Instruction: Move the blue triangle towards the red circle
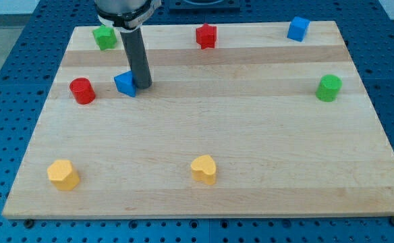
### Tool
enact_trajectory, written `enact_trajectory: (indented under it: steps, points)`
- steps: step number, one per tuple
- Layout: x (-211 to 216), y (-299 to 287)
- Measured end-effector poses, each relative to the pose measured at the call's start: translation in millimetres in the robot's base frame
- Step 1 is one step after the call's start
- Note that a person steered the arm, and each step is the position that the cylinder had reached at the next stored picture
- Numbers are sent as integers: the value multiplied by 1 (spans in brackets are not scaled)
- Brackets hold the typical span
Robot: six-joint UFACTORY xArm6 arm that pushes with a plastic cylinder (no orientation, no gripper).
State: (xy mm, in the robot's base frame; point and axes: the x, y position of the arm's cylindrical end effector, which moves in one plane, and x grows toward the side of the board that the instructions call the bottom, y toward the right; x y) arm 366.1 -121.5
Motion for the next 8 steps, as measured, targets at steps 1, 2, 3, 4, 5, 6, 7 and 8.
enact_trajectory:
  steps: [1, 2, 3, 4, 5, 6, 7, 8]
  points:
    - [-22, 0]
    - [-24, -2]
    - [-14, -2]
    - [-2, -7]
    - [-2, -20]
    - [-2, -27]
    - [-2, -28]
    - [-2, -28]
